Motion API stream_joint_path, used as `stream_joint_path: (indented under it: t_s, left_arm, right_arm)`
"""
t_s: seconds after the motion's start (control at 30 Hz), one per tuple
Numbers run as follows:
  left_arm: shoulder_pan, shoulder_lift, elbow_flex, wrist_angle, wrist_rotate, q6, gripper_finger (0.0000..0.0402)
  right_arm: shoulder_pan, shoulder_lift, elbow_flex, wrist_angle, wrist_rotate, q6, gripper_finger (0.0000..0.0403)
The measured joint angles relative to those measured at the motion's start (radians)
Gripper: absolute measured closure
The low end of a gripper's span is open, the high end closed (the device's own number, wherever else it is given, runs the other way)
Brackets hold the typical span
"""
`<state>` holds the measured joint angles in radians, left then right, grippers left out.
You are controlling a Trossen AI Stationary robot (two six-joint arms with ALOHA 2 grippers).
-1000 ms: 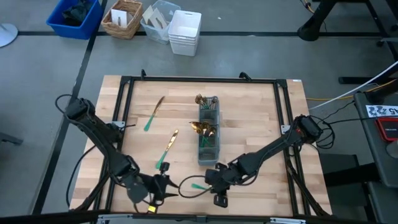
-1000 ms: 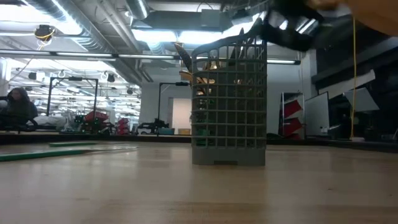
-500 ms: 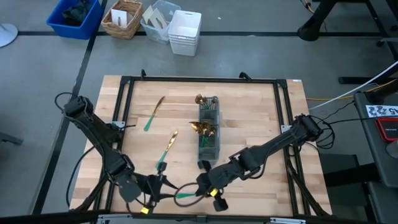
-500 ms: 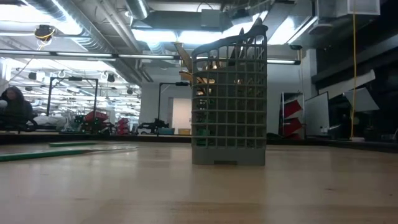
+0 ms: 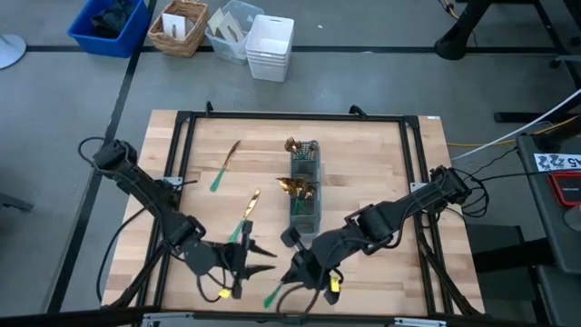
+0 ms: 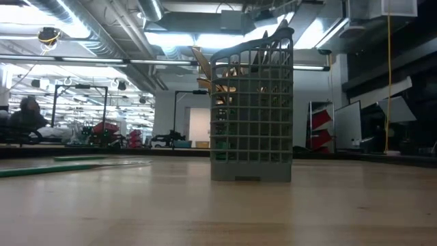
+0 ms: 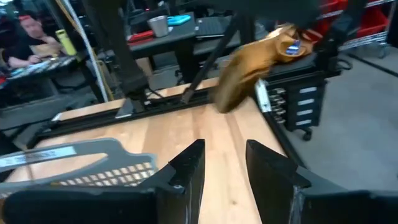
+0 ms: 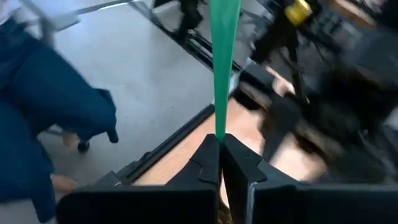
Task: Sort silverware
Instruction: Put the green spoon into the utensil rack
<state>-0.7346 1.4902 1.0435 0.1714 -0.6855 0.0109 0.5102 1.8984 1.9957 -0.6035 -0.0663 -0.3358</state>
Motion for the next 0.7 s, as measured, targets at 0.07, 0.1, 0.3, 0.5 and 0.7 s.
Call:
stream_joint_path:
  t_s: [0.07,0.1,0.3,0.5,0.7]
  left_arm:
    - [0.015,0.000,0.000,0.000,0.000,0.016,0.0293]
    - [0.020,0.000,0.000,-0.001,0.000,0.024,0.0293]
    - [0.029,0.000,0.000,0.001,0.003,0.069,0.0293]
    - [0.043,0.000,0.000,0.053,0.108,0.071,0.0291]
    - [0.091,0.000,0.000,0.059,0.153,0.053,0.0259]
  right_arm:
    - [0.000,0.000,0.001,0.002,-0.035,-0.069,0.0393]
    - [0.000,0.000,0.001,0.001,-0.053,-0.097,0.0393]
    - [0.000,0.000,0.001,0.003,-0.144,-0.177,0.0393]
    - [0.000,0.000,0.001,0.010,-0.153,-0.249,0.0393]
    - [0.000,0.000,0.001,0.027,-0.155,-0.299,0.0393]
